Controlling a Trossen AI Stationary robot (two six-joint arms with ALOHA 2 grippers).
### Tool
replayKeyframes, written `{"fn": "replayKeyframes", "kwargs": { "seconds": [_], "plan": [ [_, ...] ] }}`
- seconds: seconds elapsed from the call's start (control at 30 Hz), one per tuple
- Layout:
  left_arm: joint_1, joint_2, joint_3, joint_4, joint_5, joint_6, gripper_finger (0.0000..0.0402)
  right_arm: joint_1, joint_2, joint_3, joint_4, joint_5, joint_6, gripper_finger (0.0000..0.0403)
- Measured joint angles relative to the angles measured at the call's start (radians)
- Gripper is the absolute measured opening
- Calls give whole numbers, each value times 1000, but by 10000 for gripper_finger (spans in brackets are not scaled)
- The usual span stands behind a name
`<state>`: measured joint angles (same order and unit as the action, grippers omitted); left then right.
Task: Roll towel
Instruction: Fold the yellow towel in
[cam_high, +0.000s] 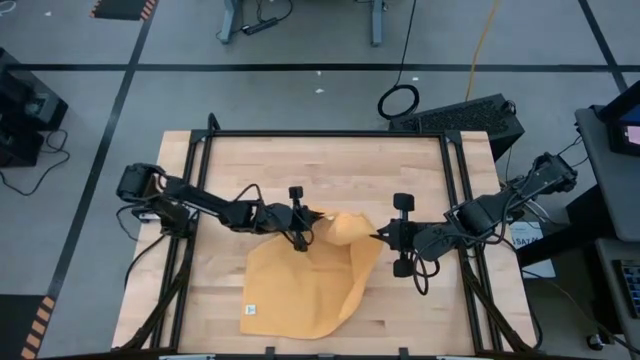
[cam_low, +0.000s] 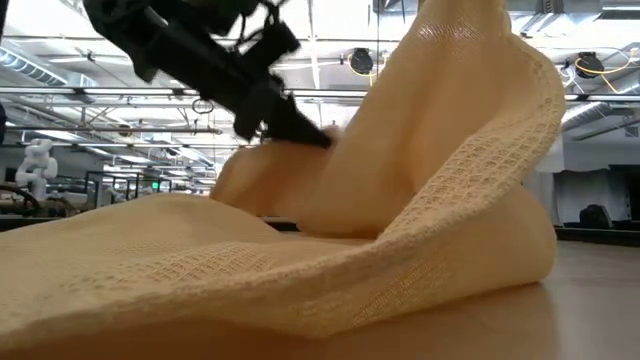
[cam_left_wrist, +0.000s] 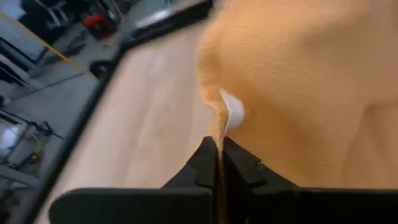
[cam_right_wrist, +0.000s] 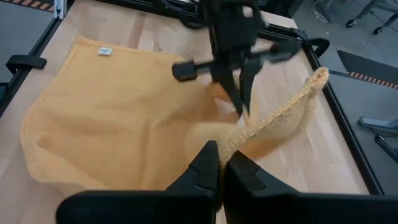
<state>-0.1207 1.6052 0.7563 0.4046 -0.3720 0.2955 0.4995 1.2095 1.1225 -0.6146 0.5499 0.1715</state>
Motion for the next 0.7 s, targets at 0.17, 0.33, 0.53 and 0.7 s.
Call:
{"fn": "replayKeyframes", "kwargs": {
  "seconds": [0.17, 0.33, 0.53, 0.7],
  "plan": [
    [-39, -152, -1, -151, -130, -26, 13, 0, 0, 0, -9, 0, 0, 0],
    [-64, -291, -1, -358, -154, -199, 15, 0, 0, -23, 2, 1, 0, 0],
    [-107, -323, -1, -488, -136, -337, 60, 0, 1, -83, 2, 78, 40, 0],
    [-143, -317, -1, -558, -166, -392, 122, 0, 1, -92, 2, 138, 51, 0]
  ]
}}
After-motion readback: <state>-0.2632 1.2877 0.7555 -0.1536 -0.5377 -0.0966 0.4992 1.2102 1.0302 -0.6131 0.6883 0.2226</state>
